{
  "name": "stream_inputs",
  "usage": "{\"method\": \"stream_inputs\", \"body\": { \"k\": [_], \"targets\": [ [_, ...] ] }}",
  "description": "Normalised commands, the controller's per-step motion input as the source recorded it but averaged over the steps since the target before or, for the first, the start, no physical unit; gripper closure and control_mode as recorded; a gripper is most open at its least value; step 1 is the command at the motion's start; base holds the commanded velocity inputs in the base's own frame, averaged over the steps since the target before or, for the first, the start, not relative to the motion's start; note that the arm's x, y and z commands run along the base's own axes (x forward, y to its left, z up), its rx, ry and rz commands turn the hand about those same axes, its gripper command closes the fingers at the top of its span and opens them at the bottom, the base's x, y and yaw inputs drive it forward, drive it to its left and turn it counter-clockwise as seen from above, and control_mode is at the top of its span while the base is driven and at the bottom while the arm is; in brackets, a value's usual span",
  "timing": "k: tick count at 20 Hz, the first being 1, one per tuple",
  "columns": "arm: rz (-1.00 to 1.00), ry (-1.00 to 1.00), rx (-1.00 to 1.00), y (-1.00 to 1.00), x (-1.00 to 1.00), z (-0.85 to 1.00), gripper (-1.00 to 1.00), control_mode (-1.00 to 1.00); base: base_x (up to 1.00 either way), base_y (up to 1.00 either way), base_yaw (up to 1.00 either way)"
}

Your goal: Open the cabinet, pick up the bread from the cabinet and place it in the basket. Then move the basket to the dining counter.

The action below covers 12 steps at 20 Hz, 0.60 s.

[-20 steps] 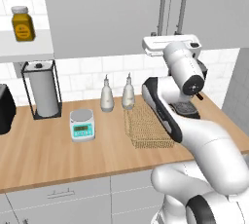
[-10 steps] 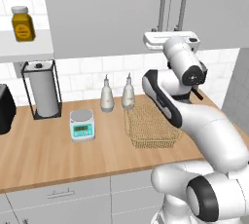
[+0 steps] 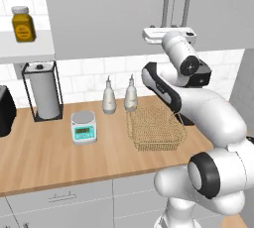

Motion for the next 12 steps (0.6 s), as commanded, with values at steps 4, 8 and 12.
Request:
{"method": "stream_inputs", "body": {
  "k": [4,8,12],
  "targets": [
    [0.0,0.0,0.0,0.0,0.37,0.0,-1.0,-1.0,0.0,0.0,0.0],
    [0.0,0.0,0.0,0.01,0.34,0.0,-1.0,-1.0,0.0,0.0,0.0],
    [0.0,0.0,0.0,0.0,0.01,0.0,1.0,-1.0,0.0,0.0,0.0]
  ]
}}
